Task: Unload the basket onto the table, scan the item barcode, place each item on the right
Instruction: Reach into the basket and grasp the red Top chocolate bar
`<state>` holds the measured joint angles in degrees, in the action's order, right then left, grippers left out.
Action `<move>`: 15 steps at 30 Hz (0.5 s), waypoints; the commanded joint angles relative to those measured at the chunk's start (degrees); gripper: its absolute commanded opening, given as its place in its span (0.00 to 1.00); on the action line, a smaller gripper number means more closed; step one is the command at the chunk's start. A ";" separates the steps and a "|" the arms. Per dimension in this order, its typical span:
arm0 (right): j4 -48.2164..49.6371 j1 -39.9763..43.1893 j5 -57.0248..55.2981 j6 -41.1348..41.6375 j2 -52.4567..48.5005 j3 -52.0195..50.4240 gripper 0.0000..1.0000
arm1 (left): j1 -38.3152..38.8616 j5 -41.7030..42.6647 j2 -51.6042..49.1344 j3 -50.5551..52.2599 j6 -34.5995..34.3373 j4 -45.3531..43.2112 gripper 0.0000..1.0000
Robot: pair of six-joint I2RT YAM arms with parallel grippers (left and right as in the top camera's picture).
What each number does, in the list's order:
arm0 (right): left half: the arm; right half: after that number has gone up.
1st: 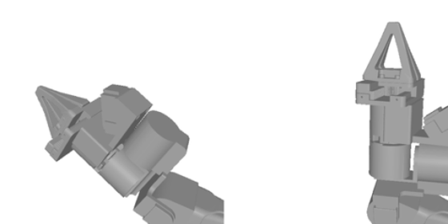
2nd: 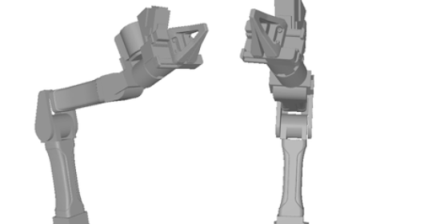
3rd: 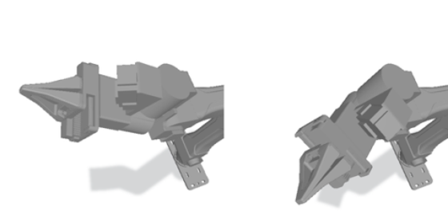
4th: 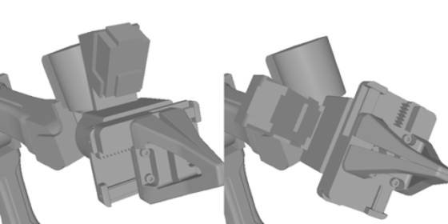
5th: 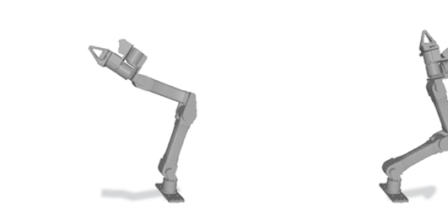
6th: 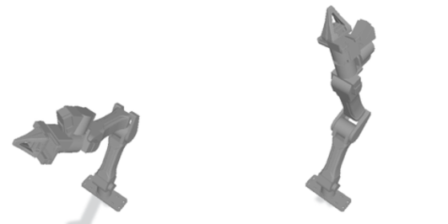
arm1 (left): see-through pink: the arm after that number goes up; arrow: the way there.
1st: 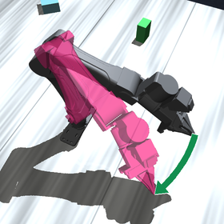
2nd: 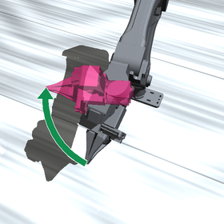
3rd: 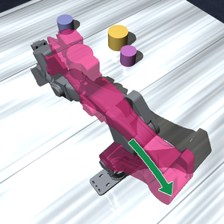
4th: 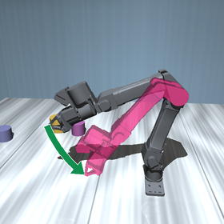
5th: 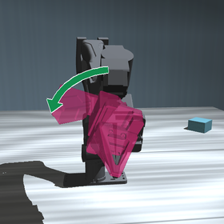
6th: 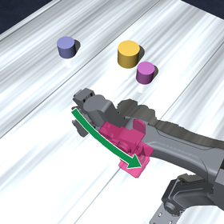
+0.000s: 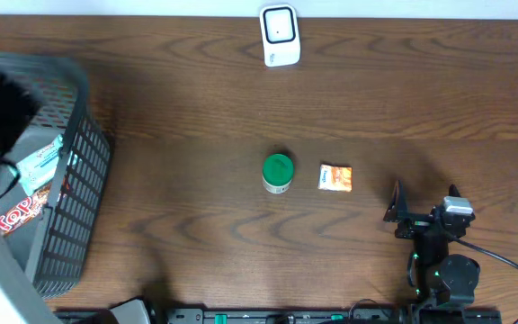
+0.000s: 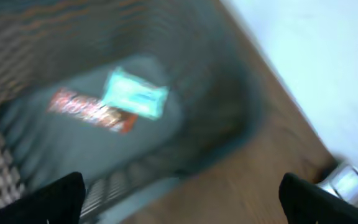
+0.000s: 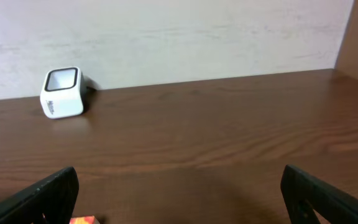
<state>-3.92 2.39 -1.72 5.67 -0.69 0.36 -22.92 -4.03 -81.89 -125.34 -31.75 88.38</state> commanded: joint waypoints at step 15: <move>-0.20 -0.15 0.11 0.50 0.31 -0.04 0.99 | -17.31 -0.15 -1.60 45.97 -24.46 -19.65 1.00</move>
<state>-3.90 2.39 -1.72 5.67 -0.69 0.36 -40.03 -3.55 -83.46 -85.71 -51.75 72.12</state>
